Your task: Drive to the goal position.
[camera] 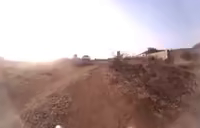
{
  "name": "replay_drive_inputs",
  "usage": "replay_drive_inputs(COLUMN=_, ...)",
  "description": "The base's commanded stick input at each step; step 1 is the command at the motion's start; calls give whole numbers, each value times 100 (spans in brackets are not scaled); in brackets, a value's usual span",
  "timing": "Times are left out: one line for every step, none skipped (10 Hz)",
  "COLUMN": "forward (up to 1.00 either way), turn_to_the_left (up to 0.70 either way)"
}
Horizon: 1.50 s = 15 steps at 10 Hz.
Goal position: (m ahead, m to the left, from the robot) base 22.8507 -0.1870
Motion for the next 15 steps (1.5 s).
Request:
replay_drive_inputs(forward=69, turn_to_the_left=0)
replay_drive_inputs(forward=69, turn_to_the_left=0)
replay_drive_inputs(forward=69, turn_to_the_left=0)
replay_drive_inputs(forward=69, turn_to_the_left=0)
replay_drive_inputs(forward=69, turn_to_the_left=0)
replay_drive_inputs(forward=69, turn_to_the_left=0)
replay_drive_inputs(forward=69, turn_to_the_left=0)
replay_drive_inputs(forward=69, turn_to_the_left=0)
replay_drive_inputs(forward=69, turn_to_the_left=0)
replay_drive_inputs(forward=69, turn_to_the_left=0)
replay_drive_inputs(forward=69, turn_to_the_left=0)
replay_drive_inputs(forward=69, turn_to_the_left=0)
replay_drive_inputs(forward=69, turn_to_the_left=0)
replay_drive_inputs(forward=69, turn_to_the_left=0)
replay_drive_inputs(forward=69, turn_to_the_left=0)
